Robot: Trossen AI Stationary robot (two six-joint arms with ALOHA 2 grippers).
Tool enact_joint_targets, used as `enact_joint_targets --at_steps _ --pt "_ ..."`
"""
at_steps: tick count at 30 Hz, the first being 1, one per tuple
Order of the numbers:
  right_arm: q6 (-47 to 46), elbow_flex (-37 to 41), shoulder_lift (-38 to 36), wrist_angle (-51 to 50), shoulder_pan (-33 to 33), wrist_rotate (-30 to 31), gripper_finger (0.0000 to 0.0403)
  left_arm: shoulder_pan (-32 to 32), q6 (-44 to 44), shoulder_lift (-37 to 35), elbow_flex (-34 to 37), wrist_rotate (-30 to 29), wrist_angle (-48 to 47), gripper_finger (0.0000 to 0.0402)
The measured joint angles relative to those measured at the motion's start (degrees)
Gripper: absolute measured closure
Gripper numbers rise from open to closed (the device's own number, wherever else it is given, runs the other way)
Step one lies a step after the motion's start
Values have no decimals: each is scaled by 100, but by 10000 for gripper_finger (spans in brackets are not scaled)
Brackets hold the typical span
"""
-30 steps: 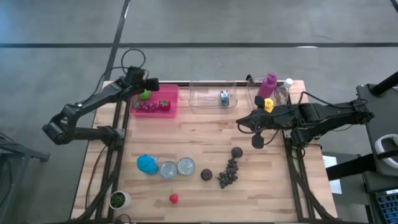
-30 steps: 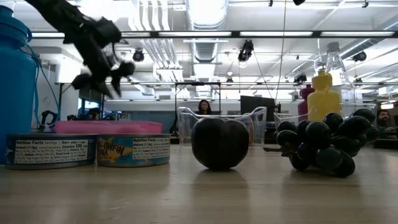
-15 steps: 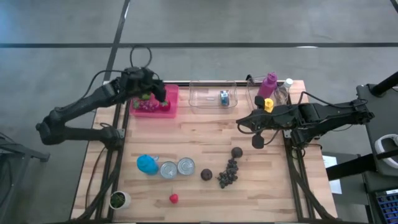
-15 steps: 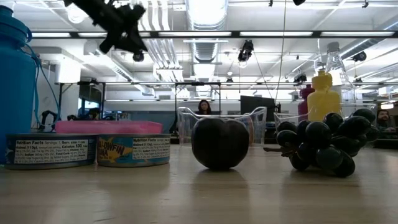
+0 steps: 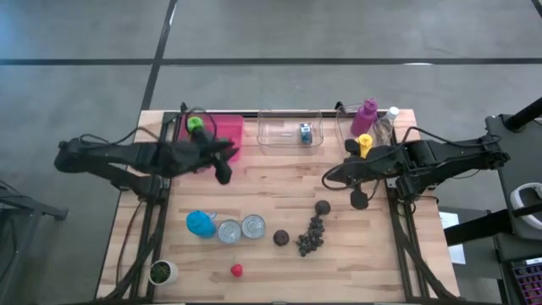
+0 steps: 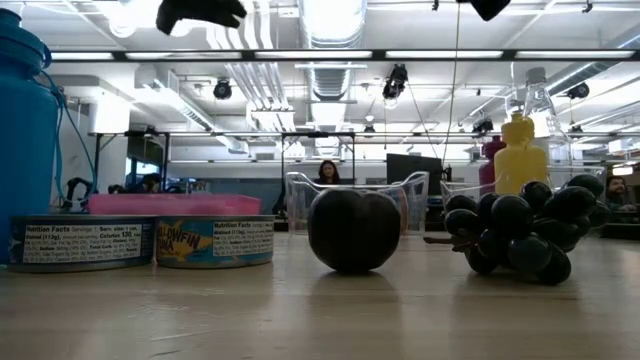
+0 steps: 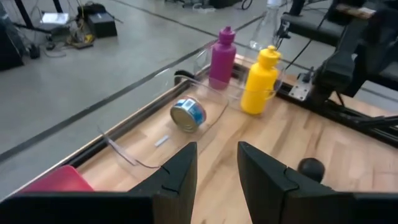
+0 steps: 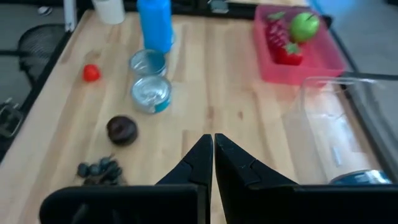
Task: Pick & Place Food Item
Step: Put the right black plum into the red transparent bin
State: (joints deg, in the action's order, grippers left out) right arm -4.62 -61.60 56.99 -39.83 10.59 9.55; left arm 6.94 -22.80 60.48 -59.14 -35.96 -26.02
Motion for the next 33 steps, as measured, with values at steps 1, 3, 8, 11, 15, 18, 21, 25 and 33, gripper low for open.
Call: enact_joint_targets --at_steps 1,3,8,11,15,18,21,25,33 --pt "8 0 0 -55 -2 -85 390 170 -53 18 25 -190 43 284" --pt "6 0 0 -78 1 -301 390 452 -114 79 38 -490 30 284" --pt "-345 0 104 -34 2 -685 390 660 -94 227 22 -819 59 284" --pt "-766 0 247 -29 -20 -659 390 658 115 231 22 -822 63 284" --pt "-1095 0 522 14 -13 -658 390 658 422 231 1 -803 46 284" --pt "-1438 0 757 121 -9 -699 390 658 663 224 -76 -761 51 284" --pt "-1744 0 954 176 -11 -813 390 658 920 220 -139 -645 48 284" --pt "-2263 0 1152 165 -9 -1018 390 651 1159 179 -172 -647 68 284" --pt "-2547 -4 1314 71 -24 -1173 390 651 1238 54 -168 -522 43 284"
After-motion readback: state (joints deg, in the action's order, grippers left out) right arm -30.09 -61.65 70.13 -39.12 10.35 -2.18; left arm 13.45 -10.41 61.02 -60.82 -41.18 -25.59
